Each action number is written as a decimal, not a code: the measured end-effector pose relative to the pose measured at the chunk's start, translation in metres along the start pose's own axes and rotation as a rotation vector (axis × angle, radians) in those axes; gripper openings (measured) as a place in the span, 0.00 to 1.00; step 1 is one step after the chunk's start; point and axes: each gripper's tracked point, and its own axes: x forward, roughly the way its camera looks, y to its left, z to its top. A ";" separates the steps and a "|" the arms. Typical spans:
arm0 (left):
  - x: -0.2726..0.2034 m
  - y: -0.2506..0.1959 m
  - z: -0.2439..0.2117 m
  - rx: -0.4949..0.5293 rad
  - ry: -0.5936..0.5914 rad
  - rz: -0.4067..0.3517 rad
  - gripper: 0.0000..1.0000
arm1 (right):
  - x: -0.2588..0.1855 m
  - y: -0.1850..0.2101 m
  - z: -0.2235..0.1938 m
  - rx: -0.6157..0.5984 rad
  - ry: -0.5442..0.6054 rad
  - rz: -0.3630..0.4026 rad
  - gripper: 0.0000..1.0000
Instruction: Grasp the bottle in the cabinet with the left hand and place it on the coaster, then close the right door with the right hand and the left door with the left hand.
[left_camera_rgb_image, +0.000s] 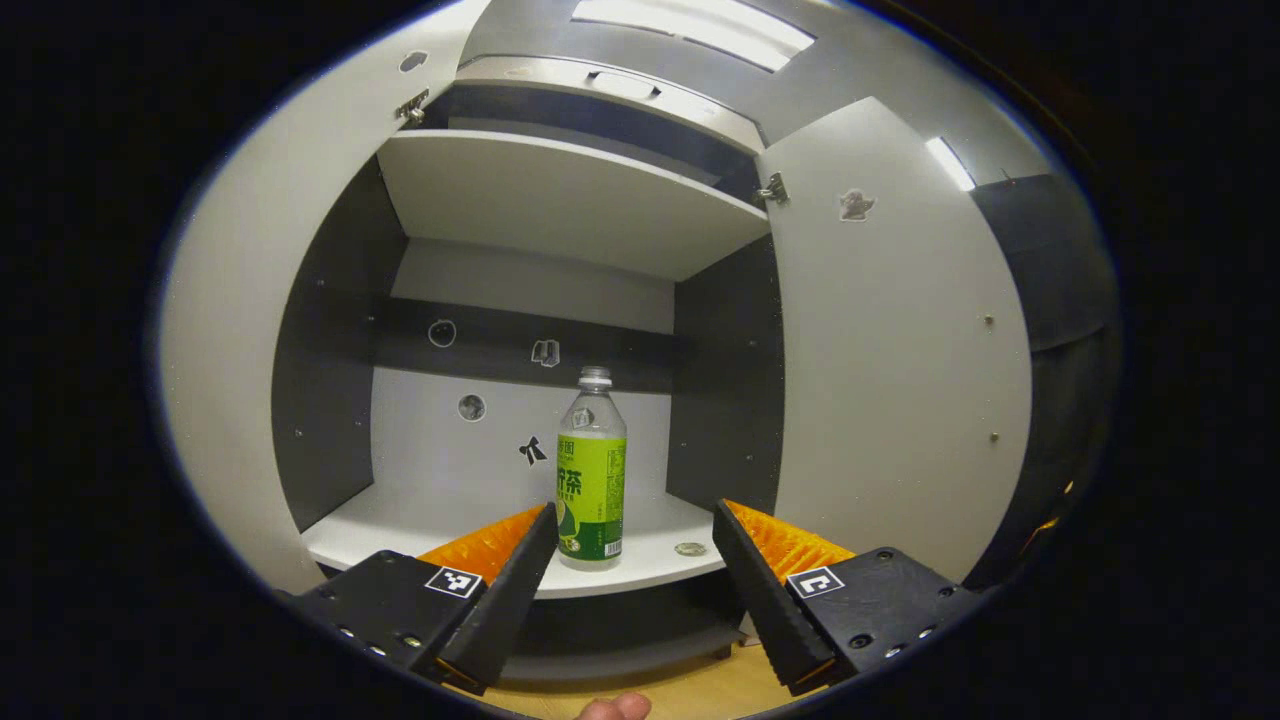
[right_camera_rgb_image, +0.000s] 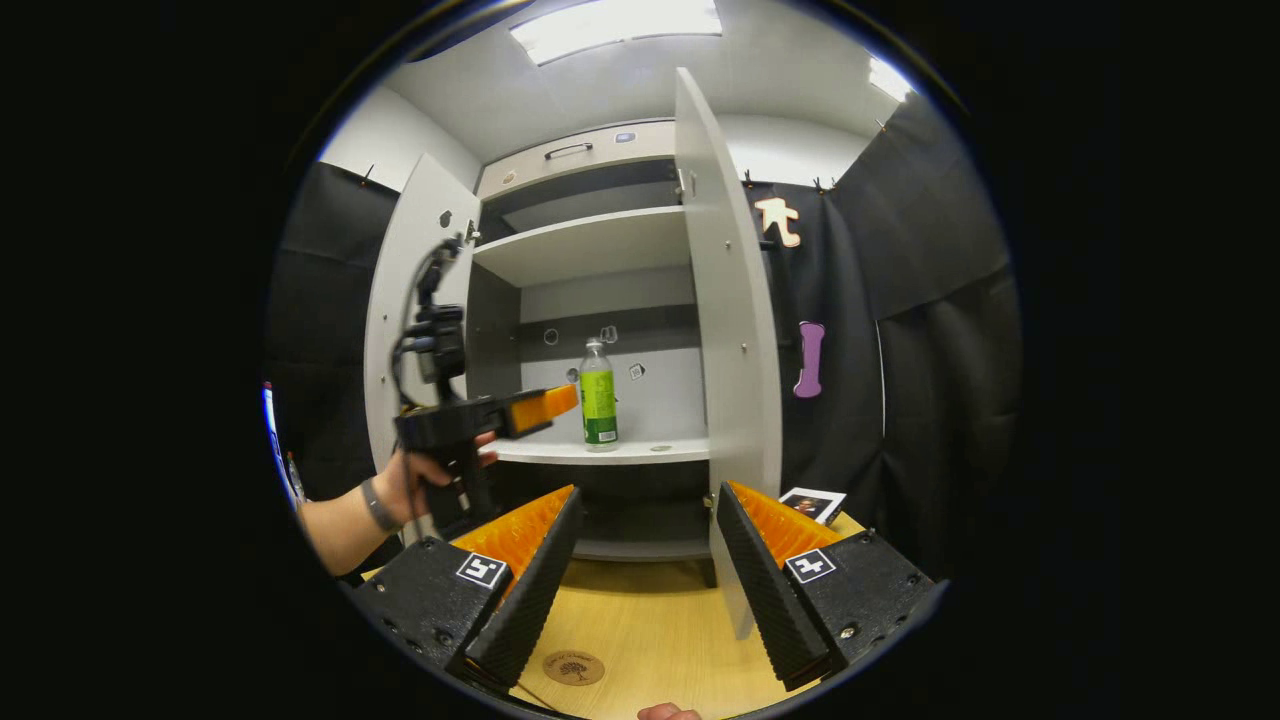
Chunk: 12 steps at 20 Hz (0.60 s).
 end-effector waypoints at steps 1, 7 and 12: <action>0.013 0.006 -0.001 0.011 -0.001 0.016 0.95 | 0.000 -0.003 -0.001 0.000 0.004 -0.009 0.83; 0.074 0.023 -0.009 0.095 -0.007 0.045 0.95 | 0.001 -0.021 -0.003 -0.030 0.019 -0.058 0.83; 0.110 0.032 -0.017 0.080 0.019 0.069 0.90 | 0.001 -0.027 -0.007 -0.024 0.035 -0.078 0.83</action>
